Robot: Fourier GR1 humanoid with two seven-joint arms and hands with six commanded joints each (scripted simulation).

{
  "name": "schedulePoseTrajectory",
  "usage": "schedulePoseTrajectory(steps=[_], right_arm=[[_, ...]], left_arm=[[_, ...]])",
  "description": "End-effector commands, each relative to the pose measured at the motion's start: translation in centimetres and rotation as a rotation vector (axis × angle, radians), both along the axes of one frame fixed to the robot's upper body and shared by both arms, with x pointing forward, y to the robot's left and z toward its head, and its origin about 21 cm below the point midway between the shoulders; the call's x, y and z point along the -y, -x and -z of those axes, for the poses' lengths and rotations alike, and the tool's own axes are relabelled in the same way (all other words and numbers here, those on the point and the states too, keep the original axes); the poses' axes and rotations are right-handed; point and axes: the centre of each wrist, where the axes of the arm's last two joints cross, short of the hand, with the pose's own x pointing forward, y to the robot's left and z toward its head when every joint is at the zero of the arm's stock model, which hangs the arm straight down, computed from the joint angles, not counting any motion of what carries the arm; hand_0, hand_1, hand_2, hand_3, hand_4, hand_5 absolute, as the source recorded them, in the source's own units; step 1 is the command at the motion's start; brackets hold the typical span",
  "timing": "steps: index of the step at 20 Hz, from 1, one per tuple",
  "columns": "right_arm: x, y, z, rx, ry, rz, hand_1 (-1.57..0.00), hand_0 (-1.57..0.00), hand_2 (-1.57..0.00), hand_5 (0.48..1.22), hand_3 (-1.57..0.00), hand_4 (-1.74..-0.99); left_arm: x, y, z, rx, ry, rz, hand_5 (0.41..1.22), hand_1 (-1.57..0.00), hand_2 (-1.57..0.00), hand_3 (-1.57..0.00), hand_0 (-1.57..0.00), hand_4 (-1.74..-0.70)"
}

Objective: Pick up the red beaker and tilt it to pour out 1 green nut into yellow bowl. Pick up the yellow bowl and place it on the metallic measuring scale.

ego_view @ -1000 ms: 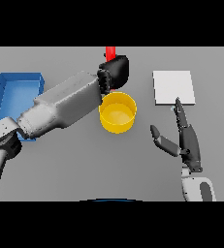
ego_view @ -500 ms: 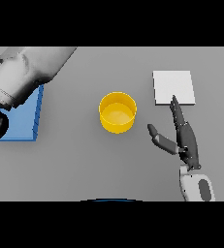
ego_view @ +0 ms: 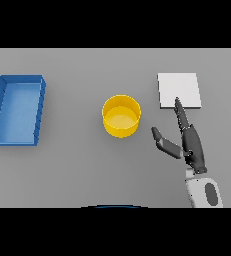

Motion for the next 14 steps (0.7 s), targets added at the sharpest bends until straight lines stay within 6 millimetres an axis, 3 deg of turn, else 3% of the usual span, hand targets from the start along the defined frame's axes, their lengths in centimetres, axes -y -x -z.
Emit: schedulePoseTrajectory(steps=[1,4,9,14], right_arm=[[0.2,0.0,-0.2,0.003,0.005,-0.001,0.00,0.00,0.00,0.614,0.00,-1.132],[-0.2,-0.3,0.1,-0.007,0.008,-0.015,0.00,0.00,0.00,0.628,0.00,-1.142],[0.3,-0.2,-0.2,-0.002,0.004,-0.018,0.00,0.00,0.00,0.659,0.00,-1.129],[0.4,-0.1,0.1,0.012,0.016,-0.030,0.00,0.00,0.00,0.677,0.00,-1.159]], left_arm=[[-1.1,0.0,1.5,-0.008,0.058,-0.070,1.221,-1.57,-1.57,-1.55,-1.57,-1.74],[-4.0,0.4,6.6,-0.002,0.194,-0.231,1.221,-1.57,-1.57,-1.56,-1.57,-1.74],[-7.0,1.7,12.2,-0.031,0.443,-0.444,1.221,-1.57,-1.57,-1.57,-1.57,-1.74],[-8.7,5.3,19.7,-0.051,0.564,-0.489,1.221,-1.57,-1.57,-1.57,-1.57,-1.74]])
